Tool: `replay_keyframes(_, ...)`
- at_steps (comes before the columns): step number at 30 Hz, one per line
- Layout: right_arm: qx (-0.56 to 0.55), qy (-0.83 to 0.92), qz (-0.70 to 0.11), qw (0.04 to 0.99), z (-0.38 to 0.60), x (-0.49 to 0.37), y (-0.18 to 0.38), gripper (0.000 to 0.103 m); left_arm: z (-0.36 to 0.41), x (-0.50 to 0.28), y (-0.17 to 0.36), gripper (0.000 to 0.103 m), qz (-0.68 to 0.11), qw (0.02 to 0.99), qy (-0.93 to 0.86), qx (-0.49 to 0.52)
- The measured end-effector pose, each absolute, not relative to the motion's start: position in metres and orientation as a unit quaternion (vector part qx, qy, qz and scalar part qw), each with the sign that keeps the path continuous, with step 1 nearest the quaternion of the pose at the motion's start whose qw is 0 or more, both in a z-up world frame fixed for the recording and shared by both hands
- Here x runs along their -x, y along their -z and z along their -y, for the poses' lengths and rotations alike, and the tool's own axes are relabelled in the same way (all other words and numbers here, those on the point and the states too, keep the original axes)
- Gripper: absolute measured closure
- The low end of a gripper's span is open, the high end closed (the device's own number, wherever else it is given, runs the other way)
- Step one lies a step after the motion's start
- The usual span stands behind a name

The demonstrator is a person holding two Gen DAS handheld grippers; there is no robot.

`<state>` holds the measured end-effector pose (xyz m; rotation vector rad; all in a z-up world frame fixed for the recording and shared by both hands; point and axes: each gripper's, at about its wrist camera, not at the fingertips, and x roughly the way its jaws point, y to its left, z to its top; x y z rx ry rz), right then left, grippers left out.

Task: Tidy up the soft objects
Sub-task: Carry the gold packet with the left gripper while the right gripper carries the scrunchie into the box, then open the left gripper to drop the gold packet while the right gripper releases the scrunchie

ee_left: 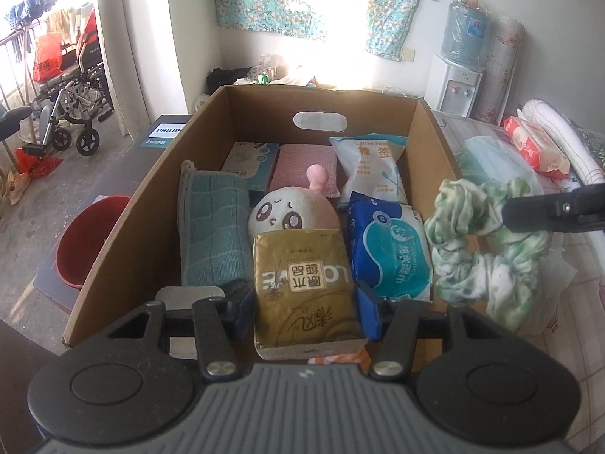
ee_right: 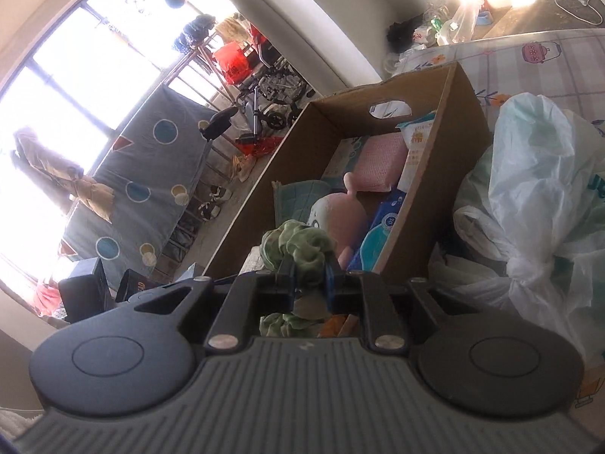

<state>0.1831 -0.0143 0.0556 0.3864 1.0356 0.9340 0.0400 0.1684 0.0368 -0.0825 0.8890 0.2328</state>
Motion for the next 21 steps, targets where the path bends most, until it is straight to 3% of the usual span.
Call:
replay_keyframes(5,-0.094,-0.412,-0.504,0.753,-0.02,-0.171,-0.046,0.075,-0.178,-0.037,-0.031,0.047,-0.438,0.892,-0.105,0.042)
replay_keyframes(12,-0.077,-0.407,-0.493,0.765,-0.019,-0.163,-0.052,0.062,-0.182,-0.036,-0.023,0.047,-0.45,0.886,-0.101,0.038)
replay_keyframes(21,-0.117,-0.404,-0.482,0.768,0.003,-0.168,-0.052,0.06,-0.181,-0.045,-0.016,0.047,-0.46,0.879,-0.125,0.017)
